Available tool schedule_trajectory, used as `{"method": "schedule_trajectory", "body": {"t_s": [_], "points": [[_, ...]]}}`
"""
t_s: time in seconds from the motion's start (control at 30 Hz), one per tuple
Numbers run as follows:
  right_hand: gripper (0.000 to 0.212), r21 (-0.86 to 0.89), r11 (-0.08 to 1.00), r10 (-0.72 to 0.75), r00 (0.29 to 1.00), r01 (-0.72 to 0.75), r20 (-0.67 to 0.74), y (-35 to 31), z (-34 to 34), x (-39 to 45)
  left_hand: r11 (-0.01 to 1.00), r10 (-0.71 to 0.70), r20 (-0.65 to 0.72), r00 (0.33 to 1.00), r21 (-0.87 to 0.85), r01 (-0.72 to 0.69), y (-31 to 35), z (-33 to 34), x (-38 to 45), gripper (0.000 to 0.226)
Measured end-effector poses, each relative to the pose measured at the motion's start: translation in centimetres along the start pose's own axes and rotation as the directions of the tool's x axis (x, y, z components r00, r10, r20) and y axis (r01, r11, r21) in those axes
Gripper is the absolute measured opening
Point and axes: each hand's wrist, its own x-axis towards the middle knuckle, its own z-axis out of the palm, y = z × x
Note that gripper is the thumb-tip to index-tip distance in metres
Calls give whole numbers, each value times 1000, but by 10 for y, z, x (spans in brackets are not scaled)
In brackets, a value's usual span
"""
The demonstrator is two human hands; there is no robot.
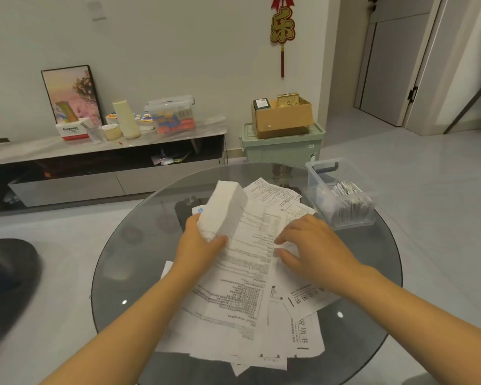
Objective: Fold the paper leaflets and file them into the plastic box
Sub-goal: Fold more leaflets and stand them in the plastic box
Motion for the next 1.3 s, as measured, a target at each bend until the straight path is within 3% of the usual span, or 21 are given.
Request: {"method": "schedule_trajectory", "body": {"t_s": [0.13,0.23,0.3,0.4,0.5,0.57,0.63,0.8,1.07,1.3], "points": [[32,96,992,-82,996,80,20,-5,1,-6,947,-199,-126,972,-278,158,5,3,4,78],[36,124,985,-128,990,120,53,-6,0,-8,844,-326,-91,941,-477,246,11,3,5,85],[39,135,981,-149,985,136,89,-6,-1,-9,806,-380,-84,921,-519,285,12,2,6,88],[50,146,975,-193,958,165,210,-10,0,-10,874,-349,-138,927,-406,269,5,-1,7,83],[64,155,967,-245,904,202,351,-15,6,-16,994,-113,-153,982,-27,110,-8,-3,3,73],[73,179,966,-245,879,186,408,-19,9,-21,967,36,-90,995,253,-12,-17,-4,1,65],[79,195,963,-256,863,187,435,-23,12,-26,926,83,40,996,367,-92,-24,-7,-3,54],[86,140,962,-274,827,235,491,-31,18,-32,832,115,402,909,461,-309,-39,-13,-24,49],[75,96,973,-229,856,209,464,-41,20,-23,837,54,629,775,396,-379,-34,-43,-46,55],[47,116,981,-183,928,153,324,-45,30,-13,866,0,726,688,343,-363,-37,-59,-53,57]]}}
